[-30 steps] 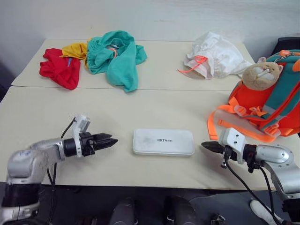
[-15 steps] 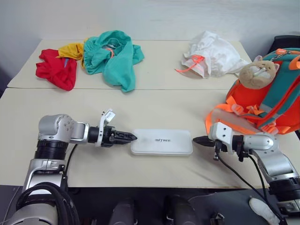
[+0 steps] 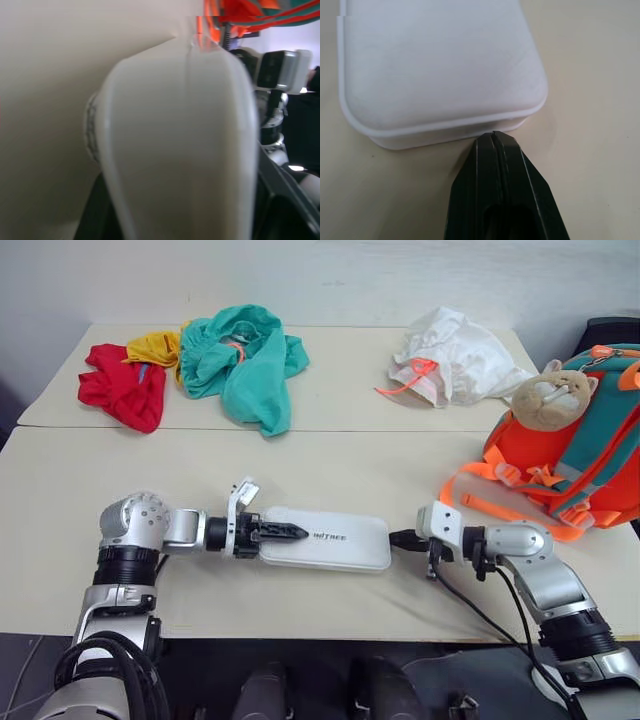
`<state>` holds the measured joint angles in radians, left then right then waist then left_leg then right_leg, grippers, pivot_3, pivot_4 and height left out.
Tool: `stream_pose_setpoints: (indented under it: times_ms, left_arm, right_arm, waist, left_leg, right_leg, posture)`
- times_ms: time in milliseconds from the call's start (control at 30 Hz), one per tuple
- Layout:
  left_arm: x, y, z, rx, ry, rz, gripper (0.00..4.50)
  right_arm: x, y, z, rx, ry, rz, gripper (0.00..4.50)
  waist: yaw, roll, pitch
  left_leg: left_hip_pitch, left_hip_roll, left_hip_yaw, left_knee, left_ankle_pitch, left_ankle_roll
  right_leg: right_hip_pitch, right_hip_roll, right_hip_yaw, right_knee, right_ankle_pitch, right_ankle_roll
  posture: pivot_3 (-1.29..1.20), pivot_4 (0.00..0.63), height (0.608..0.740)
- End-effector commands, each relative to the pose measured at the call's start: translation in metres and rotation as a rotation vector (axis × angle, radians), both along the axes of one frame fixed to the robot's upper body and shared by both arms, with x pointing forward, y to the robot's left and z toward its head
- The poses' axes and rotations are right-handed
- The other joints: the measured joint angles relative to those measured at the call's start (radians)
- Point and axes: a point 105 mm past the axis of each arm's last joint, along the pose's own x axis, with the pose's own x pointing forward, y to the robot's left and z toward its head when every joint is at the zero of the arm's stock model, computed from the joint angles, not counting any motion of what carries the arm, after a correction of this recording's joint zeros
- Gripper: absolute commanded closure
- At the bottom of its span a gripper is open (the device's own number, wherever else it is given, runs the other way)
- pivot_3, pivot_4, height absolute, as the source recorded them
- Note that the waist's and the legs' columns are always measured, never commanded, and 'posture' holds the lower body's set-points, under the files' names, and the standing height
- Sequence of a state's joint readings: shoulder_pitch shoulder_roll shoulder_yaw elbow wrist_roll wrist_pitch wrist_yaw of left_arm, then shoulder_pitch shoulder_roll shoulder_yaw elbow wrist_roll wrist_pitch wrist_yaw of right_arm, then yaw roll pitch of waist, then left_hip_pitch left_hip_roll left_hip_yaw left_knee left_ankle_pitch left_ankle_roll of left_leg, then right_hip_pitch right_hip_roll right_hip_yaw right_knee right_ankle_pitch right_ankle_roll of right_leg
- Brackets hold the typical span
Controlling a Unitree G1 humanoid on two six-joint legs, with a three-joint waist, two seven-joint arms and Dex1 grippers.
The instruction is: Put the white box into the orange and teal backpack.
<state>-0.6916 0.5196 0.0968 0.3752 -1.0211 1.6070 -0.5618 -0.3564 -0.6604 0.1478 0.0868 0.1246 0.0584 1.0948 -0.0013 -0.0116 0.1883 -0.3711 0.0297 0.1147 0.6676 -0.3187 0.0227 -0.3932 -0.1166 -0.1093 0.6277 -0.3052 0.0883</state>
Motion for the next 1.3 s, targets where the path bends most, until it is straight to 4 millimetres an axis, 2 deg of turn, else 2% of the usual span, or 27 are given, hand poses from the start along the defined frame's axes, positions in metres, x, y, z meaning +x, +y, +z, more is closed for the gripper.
stream_pose_setpoints:
  times_ms: [33, 100, 200, 300, 367, 433, 533, 633, 667, 800, 900, 1033, 1200, 1300]
  left_arm:
    - [-0.006, 0.009, -0.005, 0.055, 0.014, 0.001, 3.12]
    - [-0.01, 0.014, 0.005, 0.011, -0.011, -0.004, 3.3]
    - [-0.021, 0.023, 0.024, -0.042, -0.096, -0.021, 3.3]
    - [-0.026, 0.043, 0.059, -0.184, -0.299, 0.057, 3.3]
    - [-0.03, 0.05, 0.067, -0.177, -0.411, 0.077, 3.3]
    - [-0.033, 0.055, 0.075, -0.125, -0.682, 0.073, 3.3]
    - [-0.046, 0.058, 0.094, -0.199, -0.904, 0.024, 3.3]
    - [-0.045, 0.056, 0.094, -0.117, -1.039, -0.032, 3.3]
    - [-0.044, 0.055, 0.091, -0.078, -1.089, -0.054, 3.3]
    - [-0.038, 0.052, 0.086, -0.06, -1.169, -0.068, 3.3]
    - [-0.036, 0.046, 0.083, -0.062, -1.177, -0.075, 3.3]
    - [-0.038, 0.042, 0.079, -0.06, -1.18, -0.077, 3.3]
    - [-0.042, 0.047, 0.078, -0.051, -1.177, -0.018, 3.3]
    - [-0.043, 0.052, 0.083, -0.07, -1.17, 0.064, 3.3]
  right_arm:
    - [-0.006, -0.008, 0.009, 0.022, -0.037, -0.011, 4.5]
    - [-0.011, -0.021, 0.017, 0.085, -0.035, -0.067, 4.5]
    - [-0.031, -0.047, 0.032, 0.222, 0.003, -0.176, 4.5]
    - [-0.059, -0.095, 0.036, 0.275, -0.013, -0.411, 3.65]
    - [-0.073, -0.118, 0.038, 0.304, -0.042, -0.545, 3.0]
    - [-0.094, -0.146, 0.05, 0.397, -0.139, -0.663, 2.37]
    - [-0.114, -0.191, 0.055, 0.444, -0.227, -0.859, 1.27]
    - [-0.121, -0.229, 0.067, 0.447, -0.343, -0.977, 0.19]
    - [-0.118, -0.236, 0.072, 0.443, -0.37, -0.99, 0.03]
    - [-0.089, -0.237, 0.086, 0.425, -0.401, -0.923, 0.03]
    - [-0.05, -0.225, 0.096, 0.446, -0.388, -0.835, 0.03]
    - [-0.011, -0.213, 0.101, 0.463, -0.369, -0.771, 0.03]
    - [0.023, -0.186, 0.108, 0.513, -0.353, -0.652, 0.03]
    - [0.034, -0.174, 0.115, 0.554, -0.371, -0.603, 0.66]
  waist:
    - [0.0, 0.0, 0.0]
    - [-0.001, 0.0, 0.0]
    - [-0.001, 0.0, 0.0]
    - [0.001, 0.0, 0.0]
    - [0.002, -0.001, 0.0]
    - [0.001, -0.001, 0.0]
    - [0.001, 0.0, 0.0]
    - [-0.002, 0.0, 0.0]
    - [-0.004, 0.001, 0.0]
    - [-0.013, 0.004, 0.0]
    - [-0.025, 0.004, 0.0]
    - [-0.026, 0.004, 0.0]
    - [-0.024, 0.004, 0.001]
    - [-0.024, 0.004, 0.001]
  left_leg:
    - [0.0, 0.0, 0.0, 0.0, 0.0, 0.0]
    - [0.0, 0.0, 0.0, 0.0, 0.0, 0.0]
    - [-0.001, 0.001, 0.0, -0.002, -0.001, -0.001]
    - [-0.001, 0.001, 0.0, -0.003, -0.001, -0.001]
    - [-0.001, 0.001, -0.001, -0.002, -0.001, -0.002]
    - [0.0, 0.001, 0.0, -0.002, -0.001, -0.002]
    - [0.002, 0.001, 0.002, -0.004, -0.006, -0.009]
    - [0.002, 0.001, 0.003, -0.004, -0.007, -0.008]
    - [0.003, 0.001, 0.004, -0.004, -0.007, -0.008]
    - [0.003, 0.001, 0.006, -0.005, -0.004, -0.002]
    - [0.003, 0.002, 0.006, -0.004, -0.004, -0.001]
    - [0.002, 0.002, 0.006, -0.004, -0.002, -0.001]
    - [0.0, 0.002, 0.006, -0.003, -0.001, 0.001]
    - [0.0, 0.002, 0.005, -0.002, -0.001, 0.001]
  right_leg:
    - [0.0, 0.0, 0.0, 0.0, 0.0, 0.0]
    - [0.0, 0.0, 0.0, 0.0, 0.0, 0.0]
    - [-0.001, 0.0, 0.0, -0.001, 0.0, 0.0]
    - [-0.001, 0.0, 0.001, -0.002, 0.0, 0.0]
    - [-0.001, 0.0, 0.001, -0.003, 0.0, 0.0]
    - [0.0, 0.0, 0.001, -0.005, 0.0, -0.001]
    - [-0.001, 0.0, 0.003, -0.007, -0.001, -0.001]
    - [-0.001, 0.0, 0.004, -0.007, 0.0, -0.002]
    - [-0.001, 0.0, 0.005, -0.007, 0.0, -0.002]
    - [-0.002, 0.001, 0.006, -0.006, 0.0, -0.002]
    - [-0.003, 0.001, 0.005, -0.004, 0.0, -0.002]
    - [-0.004, 0.001, 0.005, -0.003, 0.0, -0.002]
    - [-0.004, 0.0, 0.004, -0.002, 0.0, -0.002]
    - [-0.004, 0.0, 0.004, -0.002, 0.0, -0.002]
  posture:
    - [0.0, 0.15, 0.74]
    - [0.0, 0.15, 0.74]
    - [0.0, 0.15, 0.74]
    - [0.0, 0.15, 0.74]
    - [0.0, 0.15, 0.74]
    - [0.0, 0.15, 0.74]
    - [0.0, 0.15, 0.74]
    - [0.0, 0.15, 0.74]
    - [0.0, 0.15, 0.74]
    - [0.0, 0.15, 0.74]
    - [0.0, 0.15, 0.74]
    - [0.0, 0.15, 0.74]
    - [0.0, 0.15, 0.74]
    - [0.0, 0.15, 0.74]
